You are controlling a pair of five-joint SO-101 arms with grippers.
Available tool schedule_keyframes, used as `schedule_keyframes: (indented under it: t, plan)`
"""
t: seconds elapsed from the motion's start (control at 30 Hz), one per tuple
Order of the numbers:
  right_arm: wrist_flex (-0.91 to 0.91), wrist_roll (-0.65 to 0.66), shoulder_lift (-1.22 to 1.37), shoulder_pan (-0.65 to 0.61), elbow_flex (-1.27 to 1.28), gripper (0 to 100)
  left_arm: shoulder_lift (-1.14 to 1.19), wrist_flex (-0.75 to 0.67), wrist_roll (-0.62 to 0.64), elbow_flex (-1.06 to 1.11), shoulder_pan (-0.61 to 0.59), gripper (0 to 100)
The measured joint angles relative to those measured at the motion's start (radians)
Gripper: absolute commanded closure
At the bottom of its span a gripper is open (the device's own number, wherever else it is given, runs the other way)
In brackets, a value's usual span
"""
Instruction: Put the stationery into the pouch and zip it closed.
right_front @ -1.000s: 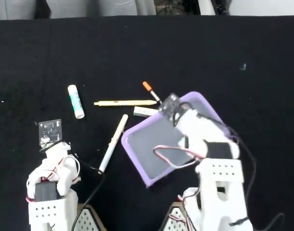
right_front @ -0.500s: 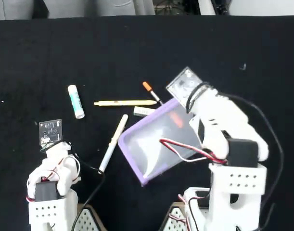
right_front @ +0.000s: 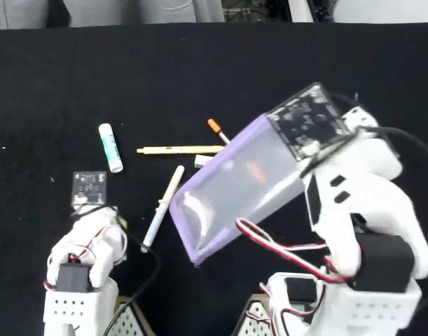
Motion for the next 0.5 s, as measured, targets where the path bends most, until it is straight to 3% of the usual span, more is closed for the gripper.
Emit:
schedule_keyframes:
  t: [0.5]
  plan:
    - [-0.032, -0.232, 0.238, -0.150, -0.427, 98.8, 0.000, -0.618, -0.003, -0.015, 0.250, 97]
